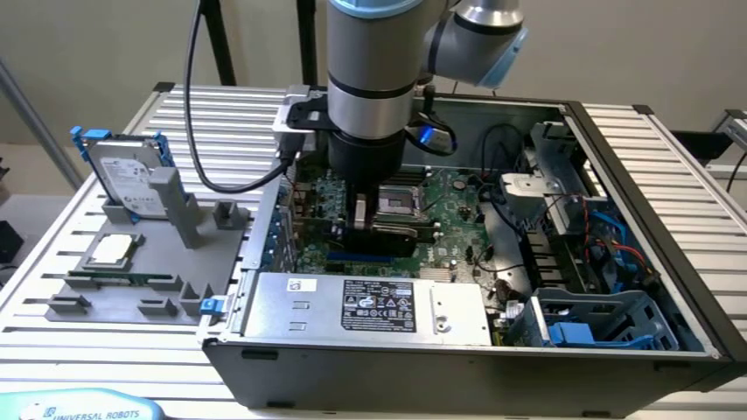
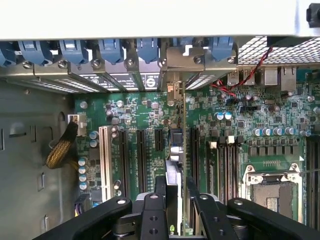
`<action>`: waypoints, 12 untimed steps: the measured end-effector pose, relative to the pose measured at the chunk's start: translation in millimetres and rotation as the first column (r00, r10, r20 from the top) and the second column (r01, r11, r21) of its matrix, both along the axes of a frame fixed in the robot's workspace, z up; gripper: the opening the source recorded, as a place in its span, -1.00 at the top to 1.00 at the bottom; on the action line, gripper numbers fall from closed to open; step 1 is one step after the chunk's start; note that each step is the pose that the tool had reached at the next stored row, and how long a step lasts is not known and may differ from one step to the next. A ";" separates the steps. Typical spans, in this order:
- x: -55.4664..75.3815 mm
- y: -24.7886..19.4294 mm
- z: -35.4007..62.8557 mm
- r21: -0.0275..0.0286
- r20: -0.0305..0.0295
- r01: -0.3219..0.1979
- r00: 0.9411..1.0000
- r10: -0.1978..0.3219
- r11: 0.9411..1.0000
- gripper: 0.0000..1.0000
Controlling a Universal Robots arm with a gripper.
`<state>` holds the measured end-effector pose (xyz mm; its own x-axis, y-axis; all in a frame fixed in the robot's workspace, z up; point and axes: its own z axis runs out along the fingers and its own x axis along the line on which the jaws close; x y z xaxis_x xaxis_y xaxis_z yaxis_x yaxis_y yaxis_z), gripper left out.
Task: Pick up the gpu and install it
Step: 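Insert the gpu into the slot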
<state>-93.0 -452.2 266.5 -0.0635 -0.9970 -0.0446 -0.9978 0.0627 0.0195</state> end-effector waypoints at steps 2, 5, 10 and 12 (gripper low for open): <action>-0.2 0.7 -1.2 0.000 0.000 0.000 1.000 0.000 1.000 0.47; -0.3 2.0 -2.2 0.000 0.000 0.000 1.000 0.000 1.000 0.47; -0.2 3.6 -2.9 0.000 0.000 0.000 1.000 0.000 1.000 0.47; -0.3 3.7 -3.4 0.000 0.000 0.000 1.000 0.000 1.000 0.47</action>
<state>-93.3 -448.5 263.1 -0.0632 -0.9970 -0.0443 -0.9979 0.0624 0.0196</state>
